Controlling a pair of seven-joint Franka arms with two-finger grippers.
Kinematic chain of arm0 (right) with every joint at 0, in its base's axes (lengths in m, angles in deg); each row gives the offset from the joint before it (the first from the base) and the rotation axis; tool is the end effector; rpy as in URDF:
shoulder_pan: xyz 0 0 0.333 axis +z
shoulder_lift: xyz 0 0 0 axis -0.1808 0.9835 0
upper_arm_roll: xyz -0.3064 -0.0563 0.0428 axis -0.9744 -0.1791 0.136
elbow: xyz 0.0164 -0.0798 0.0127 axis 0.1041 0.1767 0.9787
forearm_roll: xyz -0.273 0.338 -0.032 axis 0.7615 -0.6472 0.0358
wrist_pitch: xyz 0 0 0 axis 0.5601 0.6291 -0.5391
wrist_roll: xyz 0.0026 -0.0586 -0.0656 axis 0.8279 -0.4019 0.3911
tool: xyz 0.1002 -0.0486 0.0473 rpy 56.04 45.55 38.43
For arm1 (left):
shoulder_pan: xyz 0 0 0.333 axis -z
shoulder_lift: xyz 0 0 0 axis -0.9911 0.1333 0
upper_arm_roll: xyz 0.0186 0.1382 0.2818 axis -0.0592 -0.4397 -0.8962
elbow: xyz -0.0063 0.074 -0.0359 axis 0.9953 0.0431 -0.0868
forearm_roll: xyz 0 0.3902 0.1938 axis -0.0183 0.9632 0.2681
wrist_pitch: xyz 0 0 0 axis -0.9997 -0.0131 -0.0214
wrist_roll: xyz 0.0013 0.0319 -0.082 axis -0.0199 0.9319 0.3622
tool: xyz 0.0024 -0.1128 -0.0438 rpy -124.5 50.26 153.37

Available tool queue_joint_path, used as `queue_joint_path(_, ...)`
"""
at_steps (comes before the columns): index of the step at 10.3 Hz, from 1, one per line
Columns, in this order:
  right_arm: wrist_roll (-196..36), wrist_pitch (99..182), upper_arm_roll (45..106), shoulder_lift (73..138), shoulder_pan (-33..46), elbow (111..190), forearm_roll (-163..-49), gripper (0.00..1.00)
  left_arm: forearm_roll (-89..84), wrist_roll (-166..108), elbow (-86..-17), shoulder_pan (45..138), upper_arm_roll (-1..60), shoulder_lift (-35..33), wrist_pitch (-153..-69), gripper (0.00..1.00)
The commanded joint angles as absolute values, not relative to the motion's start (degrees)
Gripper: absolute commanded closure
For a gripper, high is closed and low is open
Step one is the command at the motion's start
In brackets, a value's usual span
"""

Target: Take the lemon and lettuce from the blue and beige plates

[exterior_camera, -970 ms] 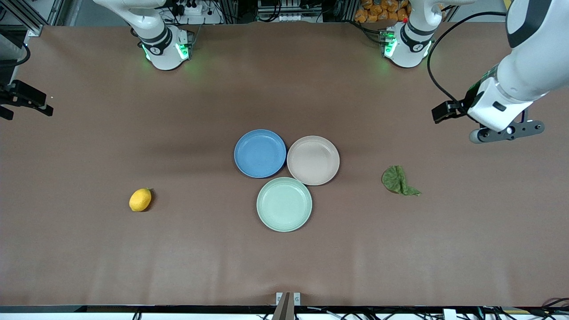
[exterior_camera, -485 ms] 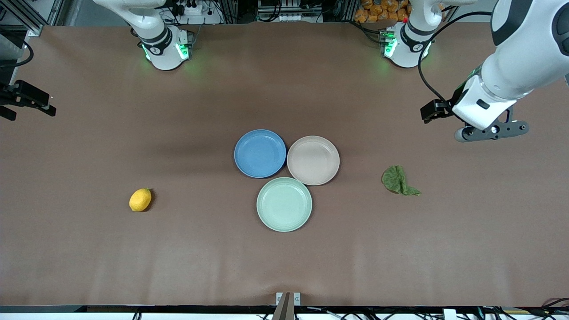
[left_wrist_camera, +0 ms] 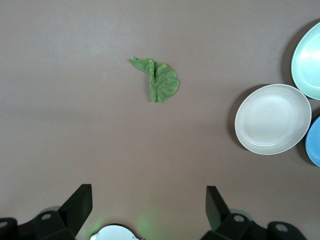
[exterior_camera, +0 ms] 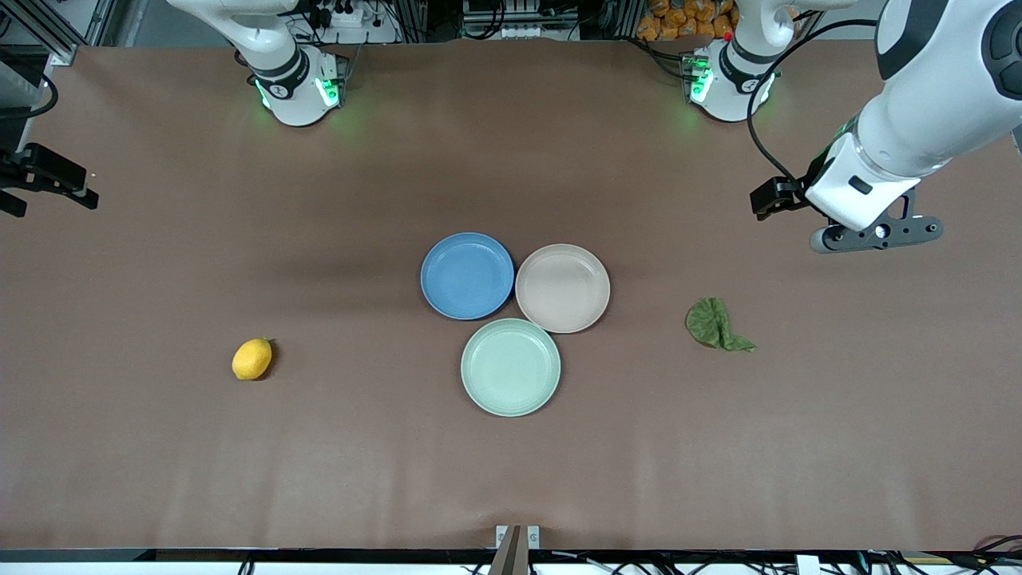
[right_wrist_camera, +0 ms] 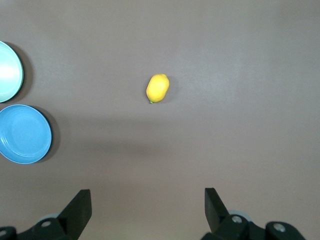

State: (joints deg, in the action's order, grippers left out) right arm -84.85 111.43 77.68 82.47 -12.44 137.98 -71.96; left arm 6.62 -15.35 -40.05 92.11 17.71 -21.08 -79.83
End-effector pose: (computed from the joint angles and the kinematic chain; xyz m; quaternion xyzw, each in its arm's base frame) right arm 0.5913 -0.0495 0.6327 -0.9989 -0.0402 0.0007 0.0258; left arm 0.5892 -0.1680 0.5603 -0.9967 -0.0363 0.0695 0.0192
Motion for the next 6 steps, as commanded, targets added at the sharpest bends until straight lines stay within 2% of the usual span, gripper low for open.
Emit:
queue_joint_path(1,-85.2,111.0,77.8,82.8,-12.3,136.9,-71.8,0.0,6.1,-15.2,-39.1,92.1,17.9,-21.6,-80.1,0.0)
queue_joint_path(6,-85.2,111.0,77.8,82.8,-12.3,136.9,-71.8,0.0,8.4,-18.6,-38.0,91.2,17.8,-21.9,-80.1,0.0)
